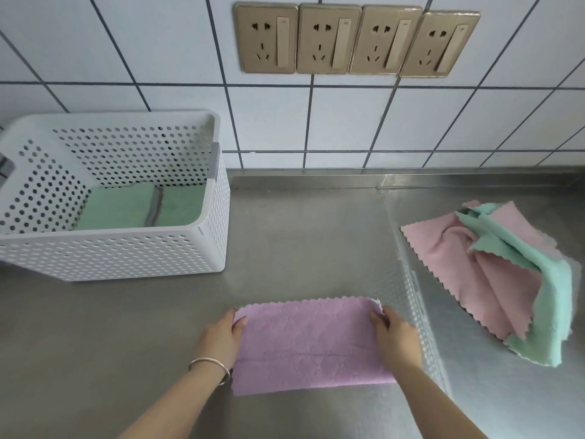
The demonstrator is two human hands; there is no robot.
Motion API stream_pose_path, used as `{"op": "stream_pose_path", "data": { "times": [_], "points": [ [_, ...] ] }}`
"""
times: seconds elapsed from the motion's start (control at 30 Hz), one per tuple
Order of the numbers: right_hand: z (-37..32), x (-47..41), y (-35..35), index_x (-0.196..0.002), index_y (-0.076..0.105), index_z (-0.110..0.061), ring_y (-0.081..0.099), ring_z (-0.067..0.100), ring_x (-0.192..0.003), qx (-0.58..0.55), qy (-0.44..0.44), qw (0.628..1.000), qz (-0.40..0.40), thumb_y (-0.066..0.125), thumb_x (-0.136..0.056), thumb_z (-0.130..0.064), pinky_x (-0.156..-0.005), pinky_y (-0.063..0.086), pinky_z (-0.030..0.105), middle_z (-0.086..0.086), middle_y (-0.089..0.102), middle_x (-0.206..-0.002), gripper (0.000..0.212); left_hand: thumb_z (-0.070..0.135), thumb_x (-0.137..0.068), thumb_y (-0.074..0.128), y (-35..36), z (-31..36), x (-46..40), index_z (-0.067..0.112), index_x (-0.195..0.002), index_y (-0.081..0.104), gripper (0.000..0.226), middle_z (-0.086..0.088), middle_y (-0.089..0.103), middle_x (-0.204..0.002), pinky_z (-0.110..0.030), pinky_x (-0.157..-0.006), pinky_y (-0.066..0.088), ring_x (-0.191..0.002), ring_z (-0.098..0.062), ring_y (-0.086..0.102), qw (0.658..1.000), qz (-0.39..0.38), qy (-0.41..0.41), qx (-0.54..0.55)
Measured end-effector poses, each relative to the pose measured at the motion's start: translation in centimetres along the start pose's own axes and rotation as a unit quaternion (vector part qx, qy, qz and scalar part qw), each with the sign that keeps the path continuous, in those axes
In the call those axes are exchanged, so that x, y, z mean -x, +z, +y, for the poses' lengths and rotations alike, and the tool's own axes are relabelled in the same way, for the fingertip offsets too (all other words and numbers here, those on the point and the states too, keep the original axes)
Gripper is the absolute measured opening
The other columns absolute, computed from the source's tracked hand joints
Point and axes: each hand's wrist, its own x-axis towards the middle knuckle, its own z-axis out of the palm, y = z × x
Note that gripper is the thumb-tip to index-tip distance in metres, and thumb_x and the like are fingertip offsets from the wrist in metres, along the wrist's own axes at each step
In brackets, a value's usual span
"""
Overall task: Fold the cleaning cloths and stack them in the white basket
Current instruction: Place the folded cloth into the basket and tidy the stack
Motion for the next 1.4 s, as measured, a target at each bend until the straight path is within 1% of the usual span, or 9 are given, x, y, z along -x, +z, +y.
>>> {"op": "stream_pose_path", "data": {
  "times": [0.23, 0.4, 0.53, 0.77, 0.93, 1.1, 1.2, 1.3, 1.4],
  "points": [
    [0.1, 0.1, 0.6, -0.109, 0.054, -0.011, 0.062, 0.031, -0.087, -0.006, 0.037, 0.999, 0.032, 0.056, -0.090, -0.030, -0.066, 0.044, 0.031, 0.013, 0.068, -0.094, 0.026, 0.036, -0.088, 0.057, 0.2, 0.1, -0.6, 0.021, -0.066, 0.041, 0.031, -0.011, 0.064, -0.083, -0.028, -0.063, 0.034, -0.086, -0.032, 0.060, 0.999, 0.028, -0.039, 0.026],
    [0.5, 0.4, 0.1, -0.119, 0.042, -0.012, 0.061, 0.034, -0.092, -0.042, 0.077, 0.994, 0.059, 0.057, -0.089, -0.033, -0.074, 0.047, 0.037, 0.018, 0.066, -0.101, 0.039, 0.024, -0.084, 0.060, 0.1, 0.0, 0.3, 0.015, -0.090, 0.049, 0.016, -0.004, 0.060, -0.082, -0.030, -0.066, 0.040, -0.085, -0.032, 0.061, 0.992, 0.090, -0.060, 0.063],
    [1.0, 1.1, 0.3, -0.121, 0.043, -0.012, 0.059, 0.031, -0.096, 0.033, 0.049, 0.995, 0.081, 0.054, -0.089, -0.032, -0.070, 0.040, 0.032, 0.011, 0.061, -0.112, 0.040, 0.023, -0.072, 0.062, 1.3, -0.2, 1.8, 0.016, -0.103, 0.058, 0.032, -0.010, 0.059, -0.102, -0.039, -0.072, 0.050, -0.086, -0.034, 0.061, 0.969, 0.205, 0.120, -0.070],
    [2.1, 3.5, 2.9, -0.088, 0.060, -0.004, 0.060, 0.033, -0.072, 0.160, -0.064, 0.982, 0.078, 0.078, -0.067, -0.021, -0.060, 0.048, 0.037, 0.012, 0.062, -0.081, 0.033, 0.056, -0.076, 0.041, 6.7, 2.8, 3.9, 0.033, -0.130, 0.043, 0.059, 0.003, 0.040, -0.143, -0.055, -0.106, 0.015, -0.134, -0.025, 0.031, 0.888, 0.007, 0.352, -0.295],
    [2.2, 4.2, 2.2, -0.096, 0.061, -0.006, 0.059, 0.031, -0.085, 0.180, -0.010, 0.980, 0.090, 0.073, -0.074, -0.034, -0.070, 0.047, 0.038, 0.011, 0.060, -0.090, 0.038, 0.067, -0.075, 0.038, 8.2, 2.5, 3.7, 0.036, -0.146, 0.007, 0.084, 0.001, 0.007, -0.157, -0.059, -0.106, 0.013, -0.145, -0.026, 0.003, 0.889, -0.017, 0.352, -0.294],
    [1.7, 3.8, 1.0, -0.110, 0.051, -0.018, 0.048, 0.019, -0.109, 0.181, 0.060, 0.981, 0.035, 0.046, -0.087, -0.045, -0.089, 0.038, 0.030, 0.000, 0.052, -0.113, 0.037, 0.078, -0.067, 0.039, 7.8, 3.3, 3.8, 0.036, -0.146, 0.015, 0.092, -0.003, 0.025, -0.152, -0.060, -0.102, 0.020, -0.136, -0.031, 0.029, 0.885, -0.079, 0.332, -0.315],
    [1.2, 3.7, 0.1, -0.106, 0.045, -0.015, 0.054, 0.021, -0.100, 0.117, 0.092, 0.989, -0.002, 0.052, -0.084, -0.035, -0.077, 0.041, 0.029, 0.001, 0.057, -0.100, 0.030, 0.080, -0.066, 0.035, 7.2, 4.2, 3.9, 0.039, -0.139, 0.034, 0.084, -0.002, 0.026, -0.153, -0.061, -0.103, 0.017, -0.138, -0.030, 0.022, 0.884, -0.107, 0.320, -0.325],
    [1.4, 3.8, -0.7, -0.095, 0.051, -0.018, 0.058, 0.021, -0.089, 0.092, 0.130, 0.985, -0.064, 0.055, -0.080, -0.033, -0.064, 0.038, 0.025, -0.001, 0.061, -0.089, 0.021, 0.077, -0.071, 0.020, 6.8, 4.7, 3.7, 0.045, -0.143, -0.008, 0.084, 0.006, -0.032, -0.149, -0.060, -0.107, -0.014, -0.139, -0.023, -0.028, 0.874, -0.109, 0.320, -0.350],
    [1.3, 4.2, -1.4, -0.072, 0.051, -0.019, 0.058, 0.021, -0.075, 0.080, 0.103, 0.990, -0.058, 0.054, -0.079, -0.024, -0.050, 0.034, 0.023, -0.005, 0.052, -0.067, 0.009, 0.065, -0.081, 0.034, 5.6, 5.9, 3.9, 0.043, -0.145, -0.001, 0.077, 0.012, -0.025, -0.152, -0.054, -0.113, -0.012, -0.141, -0.020, -0.025, 0.893, -0.142, 0.285, -0.317]
  ]
}}
